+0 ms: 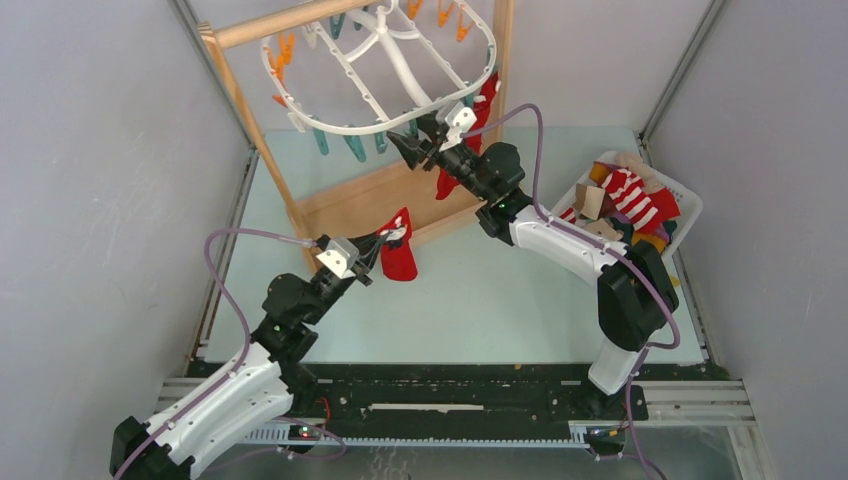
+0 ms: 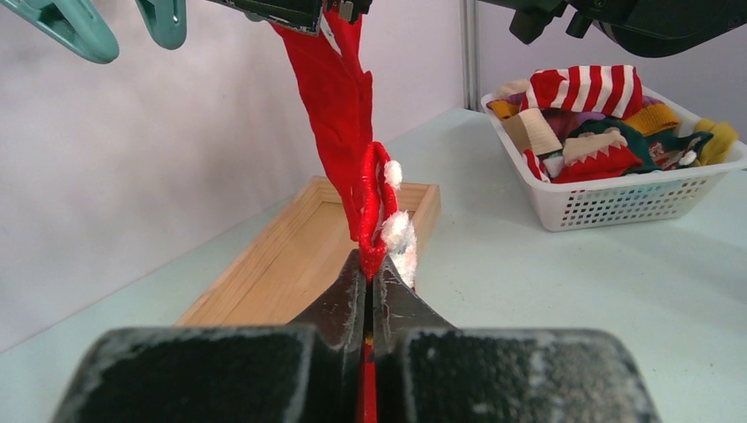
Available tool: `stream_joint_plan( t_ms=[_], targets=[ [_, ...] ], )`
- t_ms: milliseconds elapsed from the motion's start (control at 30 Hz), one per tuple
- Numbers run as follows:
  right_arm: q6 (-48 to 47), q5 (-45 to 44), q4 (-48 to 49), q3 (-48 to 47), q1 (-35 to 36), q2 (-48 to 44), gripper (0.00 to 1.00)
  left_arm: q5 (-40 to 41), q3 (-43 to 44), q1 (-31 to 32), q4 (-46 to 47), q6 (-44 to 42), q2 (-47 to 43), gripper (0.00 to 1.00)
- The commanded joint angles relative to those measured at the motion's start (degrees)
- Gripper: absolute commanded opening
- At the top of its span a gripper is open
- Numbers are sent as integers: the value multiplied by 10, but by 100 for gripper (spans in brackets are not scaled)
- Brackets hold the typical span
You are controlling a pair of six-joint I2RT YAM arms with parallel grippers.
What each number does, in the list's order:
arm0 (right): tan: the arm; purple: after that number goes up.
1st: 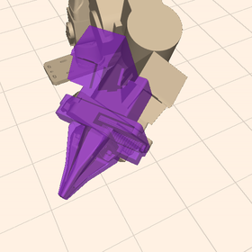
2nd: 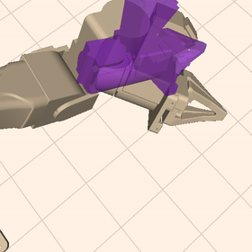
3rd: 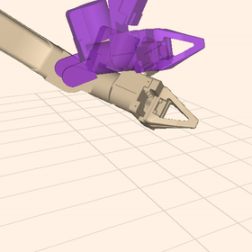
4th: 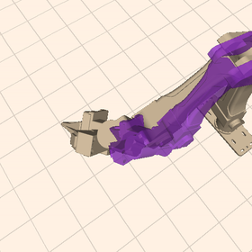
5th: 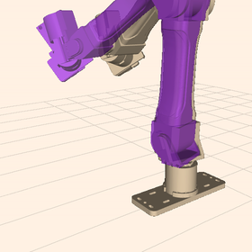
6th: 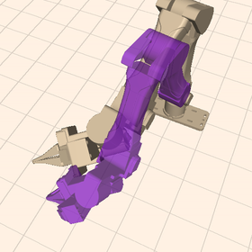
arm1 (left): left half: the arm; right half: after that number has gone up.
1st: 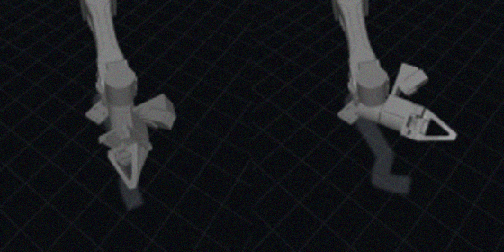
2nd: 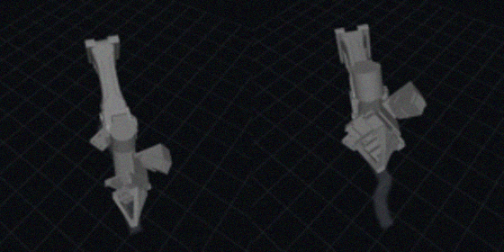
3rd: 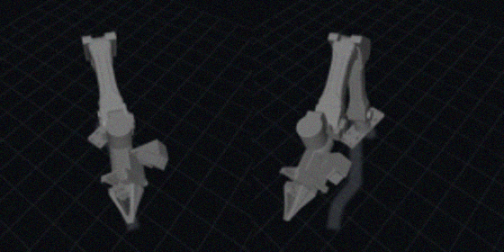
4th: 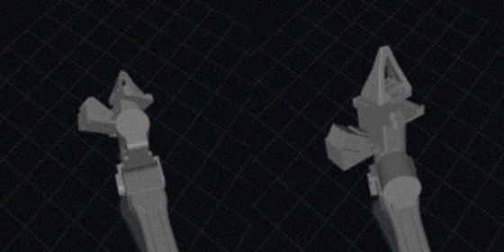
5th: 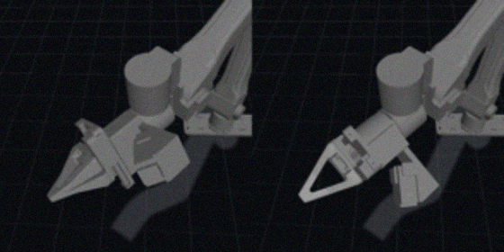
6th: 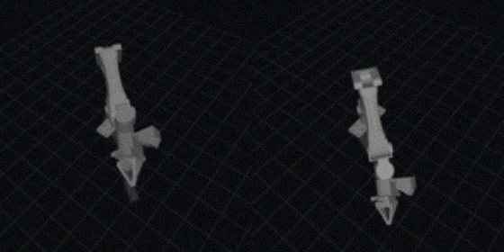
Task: Clip the socks to the hanger
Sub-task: Open the clamp at the hanger.
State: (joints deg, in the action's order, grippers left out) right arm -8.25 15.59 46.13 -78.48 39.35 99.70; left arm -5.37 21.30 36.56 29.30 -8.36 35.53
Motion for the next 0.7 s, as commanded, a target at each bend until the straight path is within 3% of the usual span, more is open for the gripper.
stream_joint_plan(
  t_ms=[0, 133, 400, 667],
  targets=[
    [-15, 0, 20, 1, -1, -32, 55, -9, -13, -4, 26, 11, -5, 0],
    [-19, 0, 15, 1, -1, -33, 47, -10, -13, -4, 25, 14, -5, 0],
    [-15, 17, -1, 0, -2, -44, 19, -4, -3, -6, 27, 31, 13, 0],
    [109, 78, -77, -16, -20, -65, 11, -91, 60, -91, 65, 150, 97, 0]
  ],
)
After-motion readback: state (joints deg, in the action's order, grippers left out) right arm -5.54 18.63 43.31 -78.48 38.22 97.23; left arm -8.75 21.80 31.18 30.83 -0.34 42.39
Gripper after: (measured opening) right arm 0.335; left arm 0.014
